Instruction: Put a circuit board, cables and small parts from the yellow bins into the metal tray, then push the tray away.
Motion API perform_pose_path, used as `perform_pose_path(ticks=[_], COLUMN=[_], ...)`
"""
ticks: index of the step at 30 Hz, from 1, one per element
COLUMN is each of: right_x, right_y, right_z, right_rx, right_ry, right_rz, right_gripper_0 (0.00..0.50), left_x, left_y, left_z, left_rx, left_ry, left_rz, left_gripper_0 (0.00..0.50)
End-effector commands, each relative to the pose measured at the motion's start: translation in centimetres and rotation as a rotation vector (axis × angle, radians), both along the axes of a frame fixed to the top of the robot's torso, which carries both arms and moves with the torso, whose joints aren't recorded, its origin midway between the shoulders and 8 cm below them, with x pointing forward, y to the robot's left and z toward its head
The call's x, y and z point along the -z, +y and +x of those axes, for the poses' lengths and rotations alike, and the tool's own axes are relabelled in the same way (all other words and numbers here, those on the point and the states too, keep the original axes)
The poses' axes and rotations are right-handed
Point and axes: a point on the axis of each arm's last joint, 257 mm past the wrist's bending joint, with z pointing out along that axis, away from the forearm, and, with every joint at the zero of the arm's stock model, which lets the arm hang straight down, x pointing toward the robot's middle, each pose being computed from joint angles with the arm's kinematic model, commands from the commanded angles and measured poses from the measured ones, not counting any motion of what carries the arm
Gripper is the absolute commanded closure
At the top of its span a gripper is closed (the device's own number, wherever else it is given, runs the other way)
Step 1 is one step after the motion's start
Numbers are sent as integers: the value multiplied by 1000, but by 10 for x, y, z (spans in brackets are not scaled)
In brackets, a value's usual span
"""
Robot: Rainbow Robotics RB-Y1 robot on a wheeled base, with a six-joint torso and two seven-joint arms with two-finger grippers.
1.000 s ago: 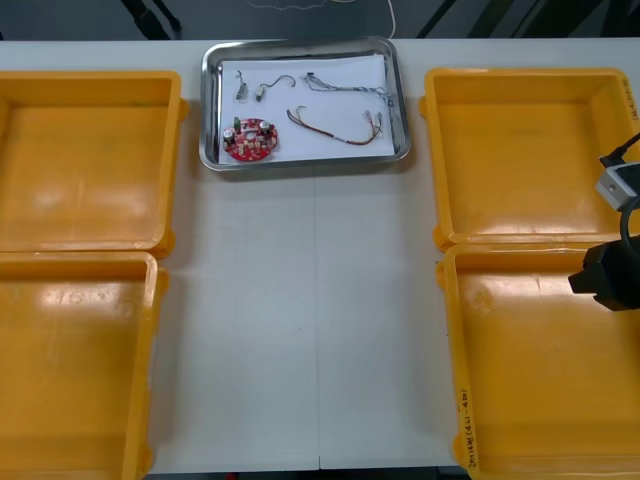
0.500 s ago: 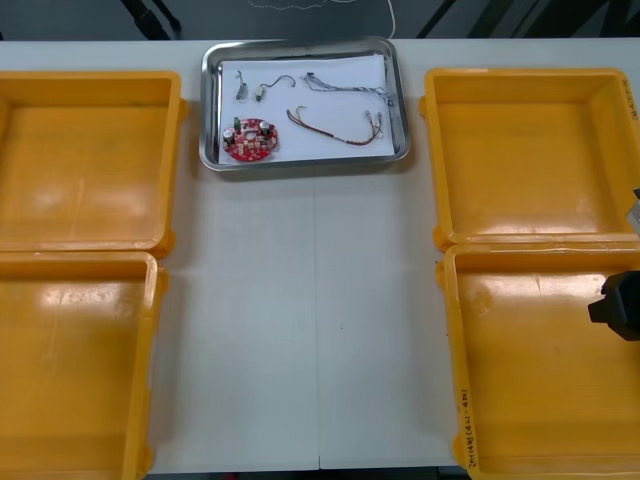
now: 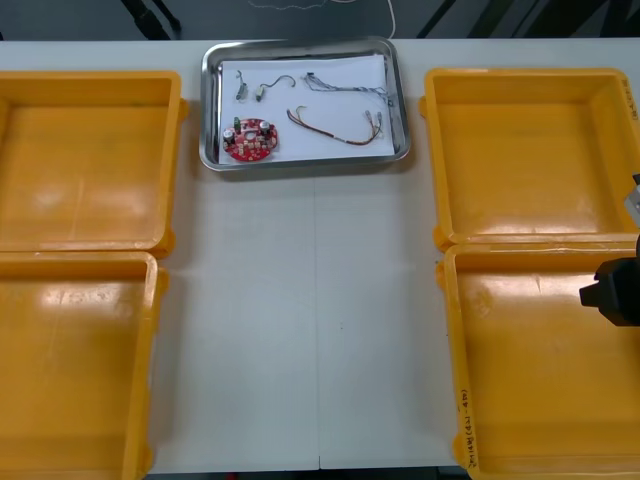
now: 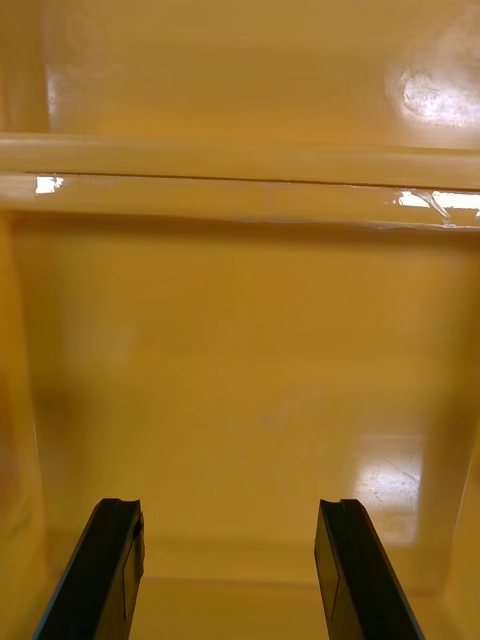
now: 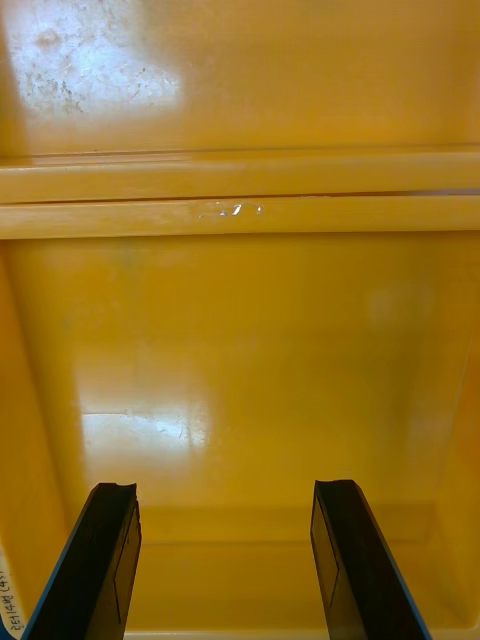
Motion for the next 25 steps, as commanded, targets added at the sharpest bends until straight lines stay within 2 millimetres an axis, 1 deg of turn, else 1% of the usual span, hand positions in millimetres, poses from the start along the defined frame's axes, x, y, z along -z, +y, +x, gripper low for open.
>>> perform_pose_path(ticks=[1,14,25], right_x=[2,6,6], right_y=[2,6,6], right_z=[0,-5,-5], right_rx=[16,8,4], right_ry=[-3,22,23], right_rz=[9,22,21], right_gripper_0=[0,0,0], left_x=[7,7,7], left_y=[-4,-4,-4], left_z=[-7,-7,-7], left_rx=[94,94,94], left_ry=[21,21,21], left_rz=[42,42,42], left_gripper_0=[0,0,0])
